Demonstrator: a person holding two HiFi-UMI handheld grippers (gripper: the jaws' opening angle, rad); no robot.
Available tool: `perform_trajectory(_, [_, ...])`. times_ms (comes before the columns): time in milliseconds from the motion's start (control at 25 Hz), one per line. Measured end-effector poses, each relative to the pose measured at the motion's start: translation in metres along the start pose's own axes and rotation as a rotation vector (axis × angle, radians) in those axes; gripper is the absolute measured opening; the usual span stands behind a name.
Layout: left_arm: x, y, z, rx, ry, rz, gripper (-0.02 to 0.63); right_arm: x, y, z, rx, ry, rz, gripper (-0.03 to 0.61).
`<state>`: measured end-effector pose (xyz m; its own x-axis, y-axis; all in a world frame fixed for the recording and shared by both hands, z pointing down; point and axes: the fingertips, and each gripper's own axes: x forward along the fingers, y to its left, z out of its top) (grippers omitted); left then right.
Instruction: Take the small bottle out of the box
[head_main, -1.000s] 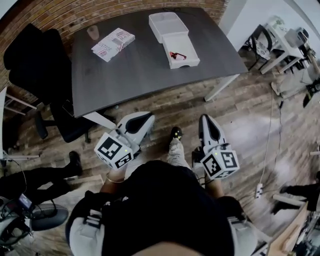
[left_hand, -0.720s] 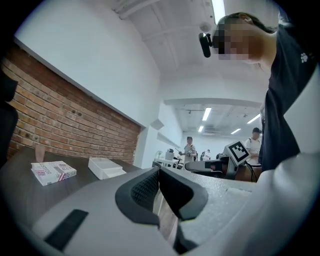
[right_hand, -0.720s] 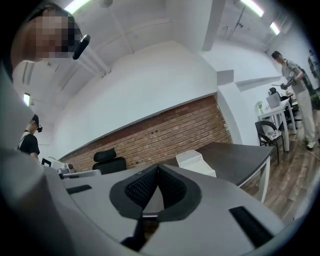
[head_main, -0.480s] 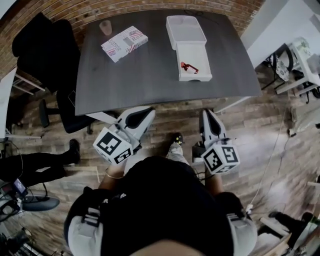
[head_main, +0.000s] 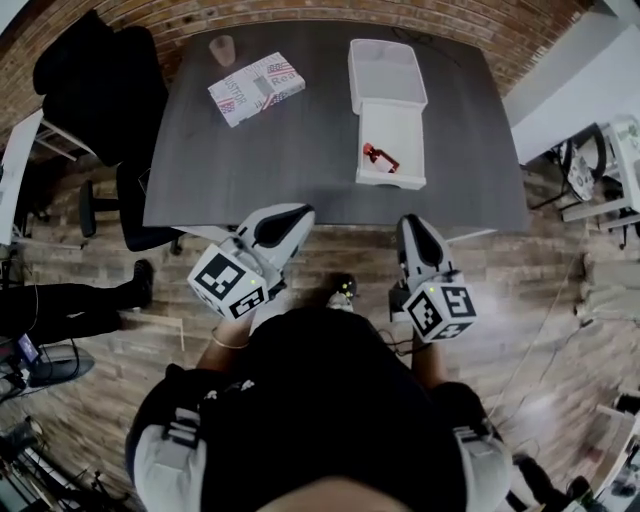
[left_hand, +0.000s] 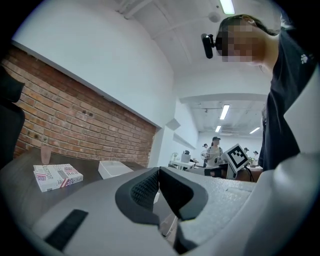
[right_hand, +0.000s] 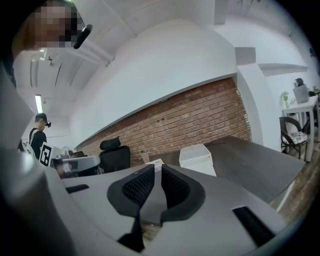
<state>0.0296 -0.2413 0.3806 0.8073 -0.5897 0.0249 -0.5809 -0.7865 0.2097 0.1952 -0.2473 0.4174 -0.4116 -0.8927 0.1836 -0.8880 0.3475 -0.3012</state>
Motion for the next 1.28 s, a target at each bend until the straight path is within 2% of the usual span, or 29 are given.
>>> perform_trajectory(400, [0.066,0.018,0.001,-0.001,-0.021,0.070,0.002,0.051,-0.063,-0.009,-0.164,0.190,0.080,0.086])
perform_trajectory(640, [0.071,0.029,-0.004,-0.011,-0.020,0.126,0.002,0.094,-0.081,-0.023,-0.312,0.297,0.151,0.120])
perform_trajectory(840, [0.060,0.058,-0.004,-0.026,-0.021,0.186,0.002,0.138,-0.089,-0.045,-0.372,0.387,0.166,0.141])
perform_trajectory(1120, [0.071,0.103,0.008,-0.027,-0.038,0.177,0.002,0.195,-0.097,-0.083,-0.469,0.581,0.195,0.190])
perform_trajectory(1280, [0.076,0.124,0.013,-0.043,-0.045,0.173,0.002,0.218,-0.105,-0.107,-0.500,0.712,0.236,0.255])
